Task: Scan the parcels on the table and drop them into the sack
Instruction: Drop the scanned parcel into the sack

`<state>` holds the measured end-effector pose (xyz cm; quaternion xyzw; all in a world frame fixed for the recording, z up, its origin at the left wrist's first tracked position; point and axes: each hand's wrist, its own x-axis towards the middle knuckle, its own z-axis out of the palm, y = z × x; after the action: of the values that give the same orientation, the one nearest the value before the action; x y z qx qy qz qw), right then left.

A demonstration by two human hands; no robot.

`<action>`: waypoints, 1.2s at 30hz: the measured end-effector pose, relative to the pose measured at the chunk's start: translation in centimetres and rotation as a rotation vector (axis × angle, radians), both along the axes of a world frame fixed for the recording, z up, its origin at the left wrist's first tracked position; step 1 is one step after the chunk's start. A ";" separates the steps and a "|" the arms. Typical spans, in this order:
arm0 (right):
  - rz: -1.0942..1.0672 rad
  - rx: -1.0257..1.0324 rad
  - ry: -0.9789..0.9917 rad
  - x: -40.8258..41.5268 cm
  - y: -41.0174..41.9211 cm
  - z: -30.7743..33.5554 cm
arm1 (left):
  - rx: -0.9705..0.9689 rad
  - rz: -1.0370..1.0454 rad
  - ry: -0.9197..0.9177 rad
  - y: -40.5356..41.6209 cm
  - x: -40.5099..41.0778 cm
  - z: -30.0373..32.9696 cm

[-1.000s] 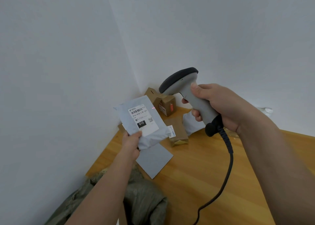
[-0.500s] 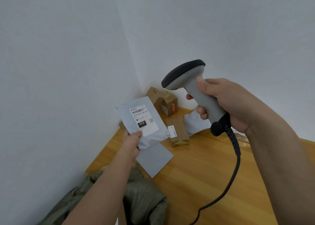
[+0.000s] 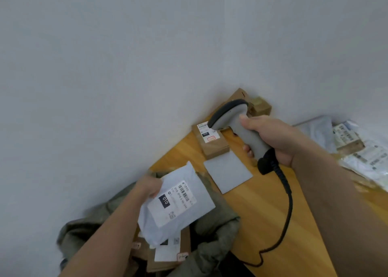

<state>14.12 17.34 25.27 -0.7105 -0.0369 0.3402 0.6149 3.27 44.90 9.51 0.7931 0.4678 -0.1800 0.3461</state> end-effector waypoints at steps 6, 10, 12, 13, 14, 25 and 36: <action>0.075 -0.043 0.015 -2.7 2.8 -2.1 | 0.265 -0.065 0.224 5.2 -5.9 -4.5; 0.011 -0.047 0.038 -3.6 2.5 -3.2 | 0.279 -0.234 0.146 4.5 -5.0 -6.0; -0.046 -0.051 0.045 -3.7 1.6 -3.6 | 0.268 -0.302 0.050 3.4 -3.4 -6.9; -0.081 -0.052 0.047 -3.6 1.0 -3.7 | 0.271 -0.335 0.016 2.0 -2.6 -6.2; -0.121 -0.049 0.049 -3.4 0.2 -3.8 | 0.260 -0.362 -0.030 0.5 -1.8 -5.6; -0.260 -0.031 0.044 4.2 -6.7 -6.9 | 0.056 -0.642 -0.138 -10.7 9.3 -8.6; -0.257 -0.106 0.079 11.1 -12.2 -12.3 | 0.427 -0.824 0.193 -17.1 14.2 -17.9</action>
<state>25.22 5.15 12.92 -0.7268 0.0969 0.2879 0.6160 17.44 27.76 -8.36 0.9457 0.1708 -0.2751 0.0299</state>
